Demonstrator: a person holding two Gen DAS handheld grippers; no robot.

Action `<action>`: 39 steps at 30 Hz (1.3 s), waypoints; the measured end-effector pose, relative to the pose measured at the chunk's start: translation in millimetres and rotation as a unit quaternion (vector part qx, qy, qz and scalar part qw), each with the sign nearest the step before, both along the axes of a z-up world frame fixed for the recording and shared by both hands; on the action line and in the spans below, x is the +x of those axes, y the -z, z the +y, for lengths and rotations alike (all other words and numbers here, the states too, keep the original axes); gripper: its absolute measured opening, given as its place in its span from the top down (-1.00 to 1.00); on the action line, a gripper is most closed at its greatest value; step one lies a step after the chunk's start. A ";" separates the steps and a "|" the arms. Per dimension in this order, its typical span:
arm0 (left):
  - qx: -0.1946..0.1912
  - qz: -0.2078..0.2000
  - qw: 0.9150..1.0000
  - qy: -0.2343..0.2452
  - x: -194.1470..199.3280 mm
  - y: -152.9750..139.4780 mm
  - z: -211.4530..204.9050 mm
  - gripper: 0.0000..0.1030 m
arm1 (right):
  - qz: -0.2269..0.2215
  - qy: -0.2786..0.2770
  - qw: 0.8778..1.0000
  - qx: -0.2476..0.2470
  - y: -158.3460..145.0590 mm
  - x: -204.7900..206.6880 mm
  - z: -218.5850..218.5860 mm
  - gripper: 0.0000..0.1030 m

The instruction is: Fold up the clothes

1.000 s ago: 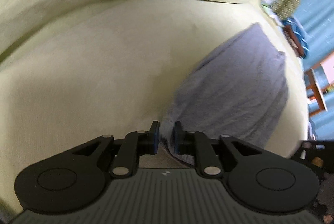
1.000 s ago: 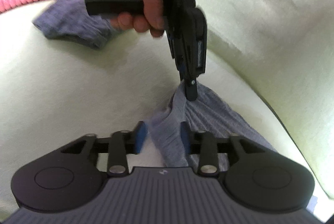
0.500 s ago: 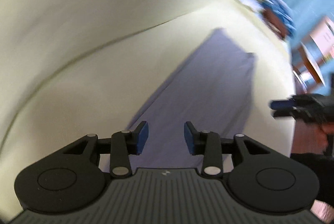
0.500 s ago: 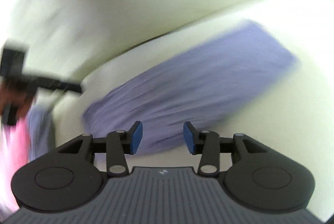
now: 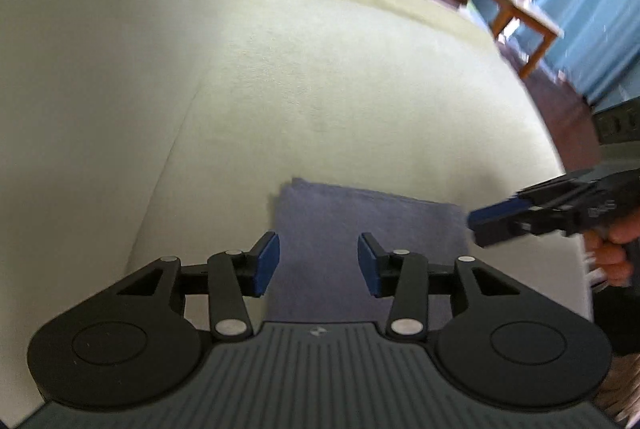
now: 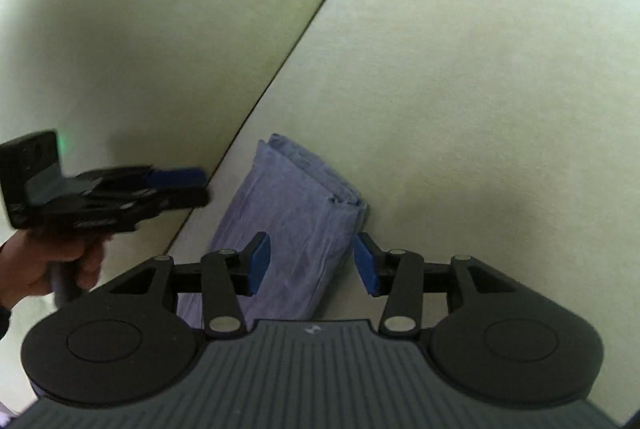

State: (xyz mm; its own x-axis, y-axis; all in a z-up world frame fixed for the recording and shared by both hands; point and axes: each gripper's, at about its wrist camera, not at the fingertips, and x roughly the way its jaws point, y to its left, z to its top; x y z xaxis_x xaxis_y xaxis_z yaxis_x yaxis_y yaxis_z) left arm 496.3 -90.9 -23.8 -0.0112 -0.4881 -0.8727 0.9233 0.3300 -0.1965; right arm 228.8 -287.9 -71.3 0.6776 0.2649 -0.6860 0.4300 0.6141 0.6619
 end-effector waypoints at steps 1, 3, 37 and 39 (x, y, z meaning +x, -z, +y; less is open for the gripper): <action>0.013 0.000 1.000 0.006 4.8 7.7 -8.1 0.04 | 0.002 0.005 1.000 0.009 4.5 1.3 -3.1 0.16; 0.024 0.001 1.000 0.014 11.5 16.4 -14.3 0.04 | 0.004 0.008 1.000 0.025 11.3 3.8 -6.2 0.14; 0.019 -0.016 0.988 0.152 28.3 30.4 -52.1 1.00 | -0.003 0.005 0.999 0.035 13.5 2.5 5.3 0.11; 0.019 -0.024 0.988 0.153 26.7 29.6 -52.8 0.86 | -0.003 0.008 0.999 0.036 13.5 2.0 6.0 0.11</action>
